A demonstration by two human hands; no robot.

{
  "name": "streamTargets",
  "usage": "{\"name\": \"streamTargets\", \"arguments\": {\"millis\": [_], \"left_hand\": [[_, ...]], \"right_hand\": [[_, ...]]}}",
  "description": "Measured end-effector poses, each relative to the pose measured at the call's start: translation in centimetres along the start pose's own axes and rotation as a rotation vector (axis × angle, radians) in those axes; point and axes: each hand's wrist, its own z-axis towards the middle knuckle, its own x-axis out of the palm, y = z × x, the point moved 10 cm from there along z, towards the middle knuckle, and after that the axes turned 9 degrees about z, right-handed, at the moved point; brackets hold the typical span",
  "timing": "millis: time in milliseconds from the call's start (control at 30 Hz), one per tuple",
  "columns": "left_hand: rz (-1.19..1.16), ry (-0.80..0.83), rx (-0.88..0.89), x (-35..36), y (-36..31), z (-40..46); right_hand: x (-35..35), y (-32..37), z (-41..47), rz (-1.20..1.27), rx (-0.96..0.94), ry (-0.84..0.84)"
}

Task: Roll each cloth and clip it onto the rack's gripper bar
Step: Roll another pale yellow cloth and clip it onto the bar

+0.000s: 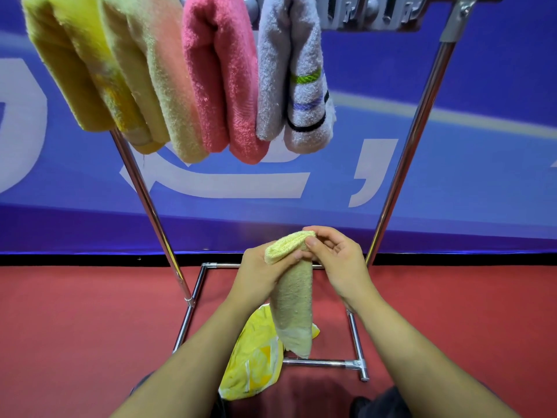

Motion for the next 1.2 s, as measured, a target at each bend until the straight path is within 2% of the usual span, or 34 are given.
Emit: {"name": "streamTargets", "arguments": {"millis": [167,333,500,767,967,1200], "left_hand": [[-0.023,-0.009,-0.017,0.0,0.2,0.2],[-0.041,0.035,-0.022,0.3,0.0,0.0],[0.023,0.058,0.012,0.3,-0.7,0.1],[0.042,-0.039,0.003,-1.8,-1.5,0.8],[0.022,-0.129,-0.011,-3.2,-2.1,1.7],[-0.028,-0.236,0.020,-4.6,-5.0,2.9]], "right_hand": [[-0.1,-0.5,0.1,-0.031,0.009,0.076],[0.5,-3.5,-0.4,-0.219,0.137,0.265],[0.0,-5.9,-0.5,-0.318,0.166,0.200],[-1.9,-12.0,-1.8,-0.283,0.345,0.078],[-3.0,-16.7,-3.2,-0.306,0.514,0.113],[-3.9,-18.6,-4.3,-0.355,0.569,0.183]]}}
